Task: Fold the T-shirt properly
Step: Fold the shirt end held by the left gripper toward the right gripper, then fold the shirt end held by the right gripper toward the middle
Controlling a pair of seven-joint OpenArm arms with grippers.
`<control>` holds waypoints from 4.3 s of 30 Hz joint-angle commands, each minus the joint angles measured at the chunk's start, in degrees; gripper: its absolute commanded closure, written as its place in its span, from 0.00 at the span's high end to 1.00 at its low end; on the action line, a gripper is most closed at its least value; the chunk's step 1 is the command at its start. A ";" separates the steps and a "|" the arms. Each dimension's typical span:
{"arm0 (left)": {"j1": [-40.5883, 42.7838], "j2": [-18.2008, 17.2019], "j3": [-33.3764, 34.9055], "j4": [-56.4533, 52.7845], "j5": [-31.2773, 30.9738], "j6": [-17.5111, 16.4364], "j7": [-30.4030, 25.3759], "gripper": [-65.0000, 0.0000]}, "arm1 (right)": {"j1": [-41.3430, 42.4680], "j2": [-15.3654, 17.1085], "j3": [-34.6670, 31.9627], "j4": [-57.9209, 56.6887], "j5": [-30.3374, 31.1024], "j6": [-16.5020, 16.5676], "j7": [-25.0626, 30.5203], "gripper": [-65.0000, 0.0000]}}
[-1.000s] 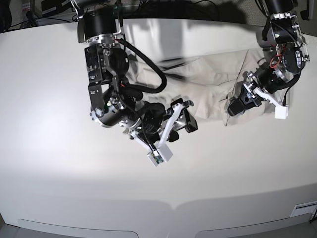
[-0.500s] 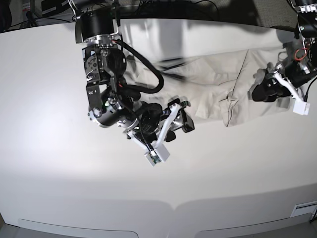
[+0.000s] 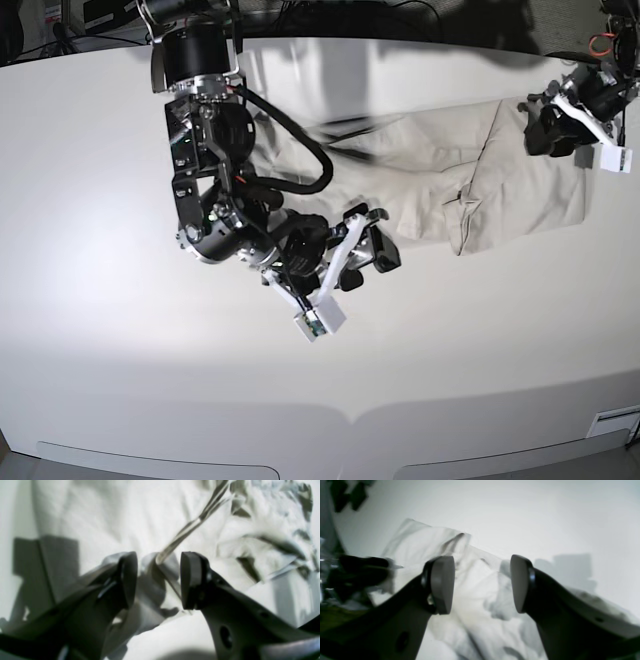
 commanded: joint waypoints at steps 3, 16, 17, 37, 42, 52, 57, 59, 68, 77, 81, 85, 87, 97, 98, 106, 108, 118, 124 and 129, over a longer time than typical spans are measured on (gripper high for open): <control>0.15 1.18 -0.35 0.59 -0.04 -0.26 -0.92 0.42 | 1.29 -0.44 -0.02 1.03 1.33 0.20 0.66 0.54; 0.15 11.06 -0.28 0.59 -1.64 -2.47 -1.07 0.42 | 1.29 0.09 -0.07 1.03 1.60 0.20 0.76 0.54; 0.15 11.76 -0.28 0.59 -2.58 -2.53 -0.52 0.42 | 1.31 0.48 -0.07 1.03 1.77 0.20 0.76 0.54; 0.13 12.68 -0.31 3.30 -28.55 -2.53 13.38 0.42 | 2.54 5.49 0.04 1.03 3.26 0.15 -5.57 0.54; 0.15 7.80 -0.31 3.37 -26.45 -2.53 12.94 0.42 | 2.32 7.06 1.22 1.03 4.52 -1.03 -7.96 0.54; 0.13 3.26 -0.35 3.37 -20.81 -2.53 7.67 0.42 | -2.14 9.11 8.37 1.03 7.78 -2.82 -9.57 0.54; 0.15 3.17 -0.35 3.37 -20.83 -2.53 7.67 0.42 | -4.22 12.35 8.37 1.03 6.21 -2.80 -9.53 0.54; 0.15 3.17 -0.35 3.37 -20.81 -2.53 7.67 0.42 | -4.33 13.66 8.41 1.03 5.31 -2.82 -9.55 0.54; 0.17 3.17 -0.35 3.37 -19.54 -2.53 7.69 0.42 | -4.35 14.95 14.21 1.03 5.44 -5.42 -9.40 0.66; 0.33 3.17 -0.35 3.37 -19.56 -2.53 7.69 0.42 | -4.76 15.56 14.58 -6.60 11.80 -9.35 -10.95 0.66; 0.33 3.17 -0.35 3.37 -19.56 -2.53 7.69 0.42 | -4.76 15.56 14.58 -8.83 11.87 -9.29 -10.93 0.66; 0.33 3.19 -0.35 3.37 -19.56 -2.53 7.67 0.42 | -4.63 15.28 14.51 -9.18 11.87 -9.29 -10.88 0.66; 0.33 3.17 -0.35 3.37 -19.56 -2.53 7.67 0.42 | -4.63 14.80 14.19 -9.18 11.82 -9.25 -10.84 0.66; 0.33 3.17 -0.35 3.37 -19.56 -2.53 7.69 0.42 | -4.66 10.29 10.38 -9.18 6.80 -9.22 -10.56 0.66; 0.33 3.17 -0.35 3.37 -19.56 -2.53 7.69 0.42 | -4.66 10.05 10.08 -9.18 6.82 -9.25 -10.56 0.66; 0.48 3.15 -0.35 3.34 -19.56 -2.53 7.74 0.42 | -4.96 8.70 9.70 -9.18 -0.13 -10.95 -8.83 0.32; 0.48 3.15 -0.35 3.34 -19.54 -2.53 7.74 0.42 | -4.96 8.59 9.73 -9.18 -1.79 -11.02 -7.69 0.20; 0.66 3.17 -0.35 3.37 -19.54 -2.53 7.74 0.42 | -4.92 8.61 9.81 -9.18 -10.93 -11.02 1.46 0.00; 1.44 3.15 -0.35 3.34 -19.56 -2.53 8.07 0.42 | -4.46 9.40 13.77 -9.16 -12.22 -10.97 1.53 0.00; 1.73 3.19 -0.35 3.34 -18.38 -2.53 7.54 0.42 | -3.82 13.55 17.09 -8.98 -11.78 -10.95 0.55 0.00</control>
